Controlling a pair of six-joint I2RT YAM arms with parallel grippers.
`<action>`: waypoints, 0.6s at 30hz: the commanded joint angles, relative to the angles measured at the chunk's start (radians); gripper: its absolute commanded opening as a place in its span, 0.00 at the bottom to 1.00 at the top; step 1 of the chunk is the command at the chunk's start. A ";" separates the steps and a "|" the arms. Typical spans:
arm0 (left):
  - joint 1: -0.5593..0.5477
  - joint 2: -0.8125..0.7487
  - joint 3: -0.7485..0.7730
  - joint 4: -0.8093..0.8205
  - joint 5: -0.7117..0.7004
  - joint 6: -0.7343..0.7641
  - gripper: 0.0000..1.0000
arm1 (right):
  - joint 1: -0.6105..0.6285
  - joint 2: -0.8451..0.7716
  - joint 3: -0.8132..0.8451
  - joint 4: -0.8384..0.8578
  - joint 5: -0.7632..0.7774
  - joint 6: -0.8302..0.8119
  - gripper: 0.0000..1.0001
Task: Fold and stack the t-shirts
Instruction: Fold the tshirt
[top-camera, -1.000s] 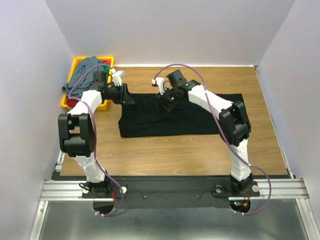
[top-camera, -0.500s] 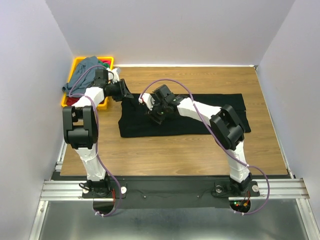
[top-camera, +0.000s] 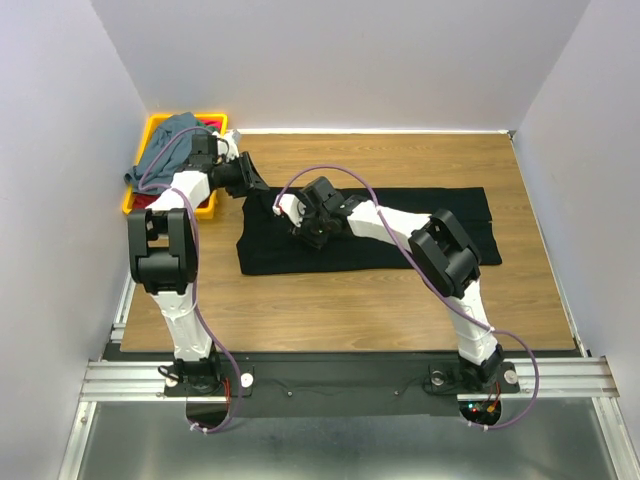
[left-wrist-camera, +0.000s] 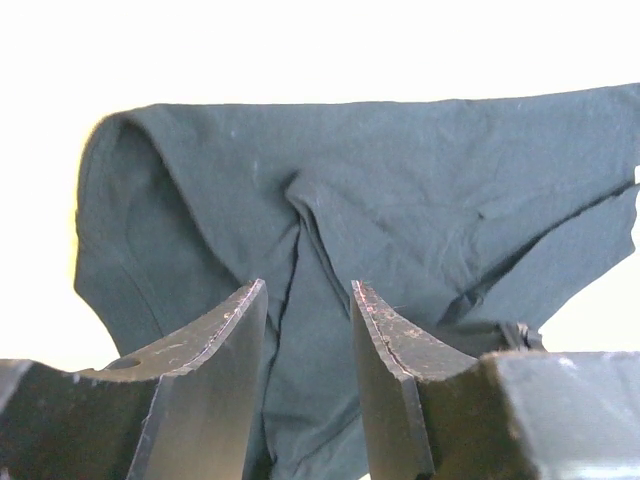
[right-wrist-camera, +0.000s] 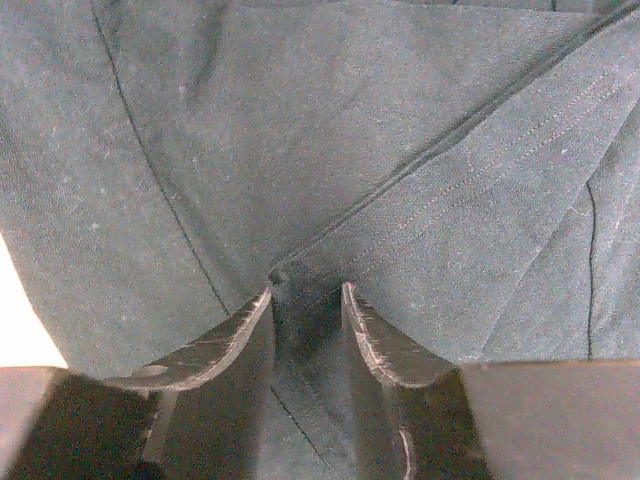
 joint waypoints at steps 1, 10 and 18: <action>-0.014 0.020 0.061 0.036 -0.002 -0.020 0.50 | 0.008 -0.013 0.024 0.048 0.016 -0.013 0.32; -0.058 0.081 0.135 0.036 -0.056 -0.034 0.49 | 0.003 -0.057 0.036 0.048 0.051 -0.007 0.11; -0.092 0.132 0.164 0.039 -0.068 -0.051 0.48 | -0.031 -0.062 0.058 0.052 0.063 0.024 0.01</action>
